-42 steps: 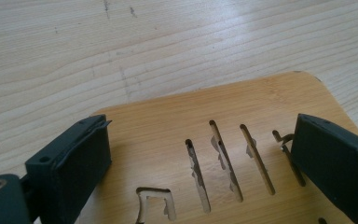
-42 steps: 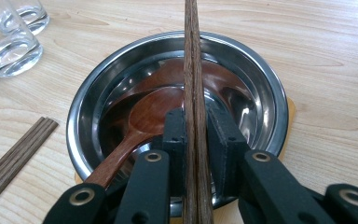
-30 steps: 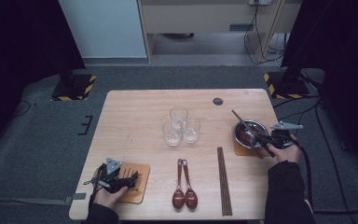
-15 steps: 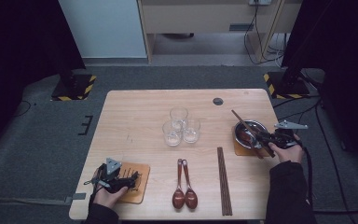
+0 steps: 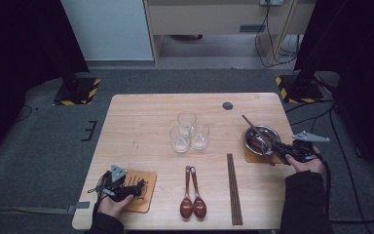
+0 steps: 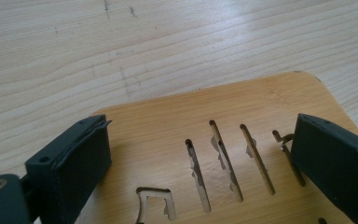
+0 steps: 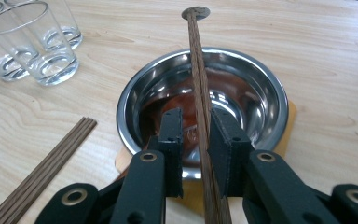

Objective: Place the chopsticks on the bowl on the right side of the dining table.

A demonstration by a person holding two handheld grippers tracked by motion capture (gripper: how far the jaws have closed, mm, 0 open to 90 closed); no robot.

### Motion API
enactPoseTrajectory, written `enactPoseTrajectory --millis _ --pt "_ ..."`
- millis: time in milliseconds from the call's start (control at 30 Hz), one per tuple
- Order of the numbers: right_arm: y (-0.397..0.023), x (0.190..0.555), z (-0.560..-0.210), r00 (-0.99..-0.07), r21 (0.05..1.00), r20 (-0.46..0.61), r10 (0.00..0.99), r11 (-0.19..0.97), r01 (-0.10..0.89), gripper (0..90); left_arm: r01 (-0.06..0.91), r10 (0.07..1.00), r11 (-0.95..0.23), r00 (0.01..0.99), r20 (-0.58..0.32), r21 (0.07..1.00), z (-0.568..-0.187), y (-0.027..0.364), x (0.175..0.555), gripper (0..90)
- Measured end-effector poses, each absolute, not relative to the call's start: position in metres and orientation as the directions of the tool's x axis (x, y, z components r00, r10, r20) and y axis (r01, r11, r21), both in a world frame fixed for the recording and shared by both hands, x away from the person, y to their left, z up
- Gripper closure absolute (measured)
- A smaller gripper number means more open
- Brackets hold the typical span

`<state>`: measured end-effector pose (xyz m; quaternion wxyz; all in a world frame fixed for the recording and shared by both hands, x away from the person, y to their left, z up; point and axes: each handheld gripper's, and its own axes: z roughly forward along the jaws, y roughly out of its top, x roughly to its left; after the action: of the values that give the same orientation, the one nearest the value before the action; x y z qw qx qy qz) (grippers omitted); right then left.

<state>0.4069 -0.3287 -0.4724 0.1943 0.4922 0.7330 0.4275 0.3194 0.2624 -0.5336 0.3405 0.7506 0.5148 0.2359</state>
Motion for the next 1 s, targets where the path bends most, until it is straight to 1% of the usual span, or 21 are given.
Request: enactPoseTrajectory --millis 267,367,500,767,1000 --pt "-0.329 0.394 -0.474 -0.437 0.816 0.142 0.888 0.145 0.559 78.3 0.612 0.933 -0.238 0.359 0.004 0.754 -0.534 0.262 0.319 3.7" --pt "-0.330 0.391 -0.476 -0.426 0.813 0.139 0.894 0.143 0.565 82.6 0.612 0.933 -0.238 0.359 0.004 0.754 -0.534 0.262 0.319 3.7" --pt "-0.332 0.384 -0.478 -0.417 0.805 0.144 0.898 0.139 0.577 85.1 0.612 0.934 -0.238 0.359 0.003 0.754 -0.534 0.262 0.319 3.7" --pt "-0.331 0.379 -0.484 -0.419 0.794 0.140 0.897 0.151 0.589 85.3 0.612 0.933 -0.238 0.359 0.004 0.754 -0.534 0.262 0.319 3.7" --pt "-0.333 0.378 -0.486 -0.403 0.782 0.144 0.904 0.145 0.606 84.4 0.612 0.934 -0.238 0.358 0.003 0.754 -0.534 0.262 0.319 3.7"
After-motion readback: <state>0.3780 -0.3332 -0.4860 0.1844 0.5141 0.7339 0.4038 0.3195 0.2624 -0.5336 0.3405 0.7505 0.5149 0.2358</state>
